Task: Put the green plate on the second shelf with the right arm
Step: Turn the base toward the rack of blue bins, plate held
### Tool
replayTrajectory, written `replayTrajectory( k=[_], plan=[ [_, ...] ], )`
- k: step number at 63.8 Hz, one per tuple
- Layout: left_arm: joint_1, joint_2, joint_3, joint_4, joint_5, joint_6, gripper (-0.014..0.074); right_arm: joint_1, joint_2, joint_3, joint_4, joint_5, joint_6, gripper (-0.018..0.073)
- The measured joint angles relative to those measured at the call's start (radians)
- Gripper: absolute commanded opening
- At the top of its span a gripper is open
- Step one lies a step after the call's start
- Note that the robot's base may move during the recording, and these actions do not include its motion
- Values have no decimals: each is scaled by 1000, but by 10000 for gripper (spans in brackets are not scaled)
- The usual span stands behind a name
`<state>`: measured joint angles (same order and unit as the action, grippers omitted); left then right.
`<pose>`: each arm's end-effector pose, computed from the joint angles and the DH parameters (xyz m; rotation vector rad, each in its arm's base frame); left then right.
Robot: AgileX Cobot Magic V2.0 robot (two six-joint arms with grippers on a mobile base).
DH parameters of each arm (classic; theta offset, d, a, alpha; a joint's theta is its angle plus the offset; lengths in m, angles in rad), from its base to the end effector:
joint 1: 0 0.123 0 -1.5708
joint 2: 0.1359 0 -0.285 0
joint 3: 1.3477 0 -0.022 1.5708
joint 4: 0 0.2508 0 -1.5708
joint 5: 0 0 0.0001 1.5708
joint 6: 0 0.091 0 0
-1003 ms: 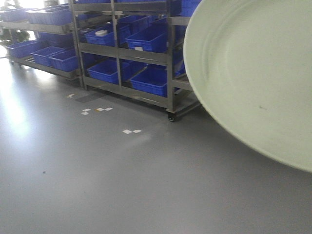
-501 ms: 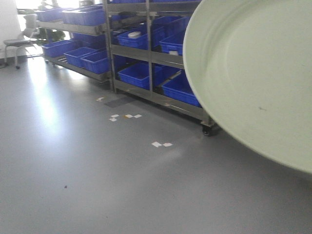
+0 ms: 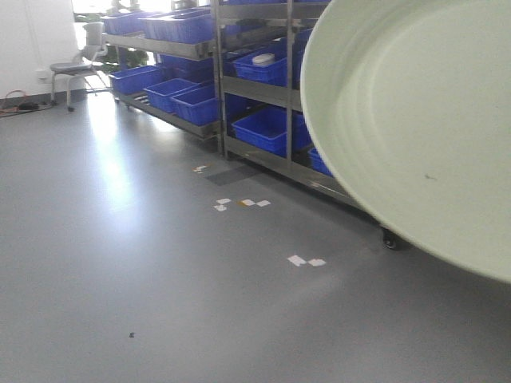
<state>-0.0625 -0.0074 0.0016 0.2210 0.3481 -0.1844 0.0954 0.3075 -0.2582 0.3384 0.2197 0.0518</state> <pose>0.0533 0.0035 0.1824 0.0254 1.8174 0.0406 0.0808 0.0144 0.2613 0.1984 1.7468 0.4126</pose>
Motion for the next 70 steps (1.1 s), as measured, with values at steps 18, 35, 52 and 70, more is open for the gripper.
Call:
replayTrajectory(
  k=[18,35,52,70],
  plan=[
    [0,0,0,0,0,0,125,0,0,0,0,0,0,55],
    [0,0,0,0,0,0,125,0,0,0,0,0,0,55],
    [0,0,0,0,0,0,125,0,0,0,0,0,0,55],
    [0,0,0,0,0,0,125,0,0,0,0,0,0,55]
  ],
)
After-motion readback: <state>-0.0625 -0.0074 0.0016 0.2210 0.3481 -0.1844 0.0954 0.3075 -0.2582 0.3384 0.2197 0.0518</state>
